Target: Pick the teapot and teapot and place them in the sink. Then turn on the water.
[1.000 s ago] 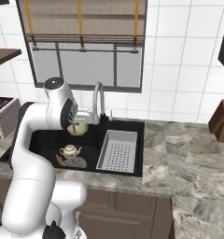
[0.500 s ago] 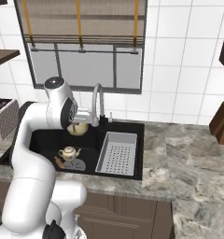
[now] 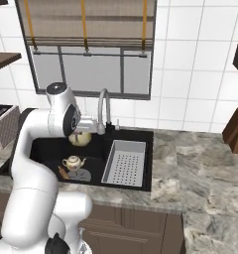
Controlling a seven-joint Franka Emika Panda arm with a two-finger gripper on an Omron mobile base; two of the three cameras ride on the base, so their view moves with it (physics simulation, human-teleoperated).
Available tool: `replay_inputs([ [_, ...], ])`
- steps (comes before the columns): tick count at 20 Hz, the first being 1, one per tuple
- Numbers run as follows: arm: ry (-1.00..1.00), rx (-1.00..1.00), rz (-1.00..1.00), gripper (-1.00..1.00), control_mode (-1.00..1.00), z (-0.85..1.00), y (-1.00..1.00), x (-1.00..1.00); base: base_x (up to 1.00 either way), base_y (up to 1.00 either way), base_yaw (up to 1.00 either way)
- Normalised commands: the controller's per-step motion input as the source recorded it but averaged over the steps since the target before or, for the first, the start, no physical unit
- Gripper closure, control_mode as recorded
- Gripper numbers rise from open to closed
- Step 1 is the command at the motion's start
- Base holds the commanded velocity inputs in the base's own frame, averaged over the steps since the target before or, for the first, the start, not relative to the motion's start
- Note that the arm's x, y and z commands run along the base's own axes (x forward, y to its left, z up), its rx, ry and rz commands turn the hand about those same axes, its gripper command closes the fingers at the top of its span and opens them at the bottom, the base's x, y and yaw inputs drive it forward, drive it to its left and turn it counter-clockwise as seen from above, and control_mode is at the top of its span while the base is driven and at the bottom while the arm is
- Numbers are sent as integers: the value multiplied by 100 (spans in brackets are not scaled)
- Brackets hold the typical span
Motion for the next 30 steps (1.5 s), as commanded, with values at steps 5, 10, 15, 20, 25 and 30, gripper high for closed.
replay_inputs([
  [5,1,0,2,100,-100,-29,43,-9,0,0,0],
  [10,3,0,-1,100,-100,-33,27,-1,0,0,0],
  [15,8,0,-16,100,-100,-35,14,16,0,0,0],
  [20,4,0,-23,100,-100,-28,19,29,0,0,0],
  [25,4,3,-25,100,-100,-10,12,34,0,0,0],
  [30,6,11,-29,100,-100,-24,9,21,0,0,0],
])
